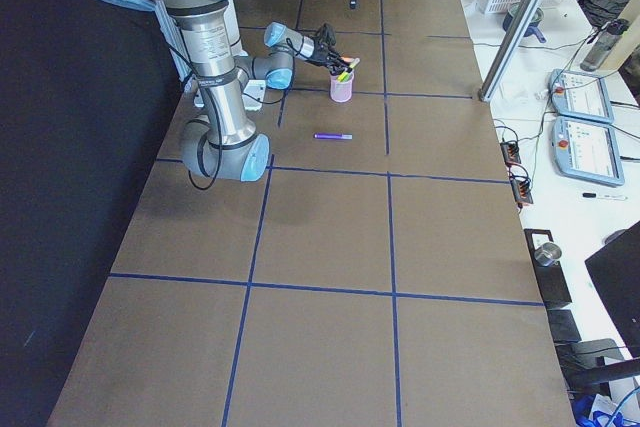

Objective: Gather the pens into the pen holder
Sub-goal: 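Carry the yellow highlighter over the cup and lower it in, then open the right gripper and withdraw it while the left gripper descends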

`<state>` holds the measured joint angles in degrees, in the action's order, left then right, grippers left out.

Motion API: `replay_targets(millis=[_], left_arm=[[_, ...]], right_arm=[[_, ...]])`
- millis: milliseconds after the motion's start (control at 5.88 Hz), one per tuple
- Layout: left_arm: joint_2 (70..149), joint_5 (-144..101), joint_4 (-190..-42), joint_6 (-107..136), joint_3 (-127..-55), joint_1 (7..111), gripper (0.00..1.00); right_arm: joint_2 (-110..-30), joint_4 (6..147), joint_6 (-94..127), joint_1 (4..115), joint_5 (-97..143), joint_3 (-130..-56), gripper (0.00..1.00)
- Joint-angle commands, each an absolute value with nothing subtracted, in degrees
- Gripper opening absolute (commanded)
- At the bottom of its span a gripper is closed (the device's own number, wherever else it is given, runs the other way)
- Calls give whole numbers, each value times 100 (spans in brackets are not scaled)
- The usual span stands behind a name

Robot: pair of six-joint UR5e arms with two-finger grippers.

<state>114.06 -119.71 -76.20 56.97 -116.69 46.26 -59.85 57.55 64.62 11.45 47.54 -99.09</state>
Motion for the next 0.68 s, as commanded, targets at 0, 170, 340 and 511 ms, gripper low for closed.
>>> replay_targets(millis=[0, 170, 340, 511], left_arm=[[11408, -11971, -7629, 5782, -11663, 4606, 100], [11417, -11962, -7638, 5801, -11663, 4597, 100], [11478, -11927, -7672, 5870, -11680, 4475, 100], [11513, -11753, -8021, 6071, -11637, 4108, 100]], right_arm=[[-5959, 5783, 6478, 1238, 5077, -10062, 100], [-5959, 5801, 6495, 1483, 5680, -10185, 100], [-5959, 6271, 6513, 1877, 6600, -10378, 100], [-5968, 7093, 6574, 2481, 7923, -10676, 100]])
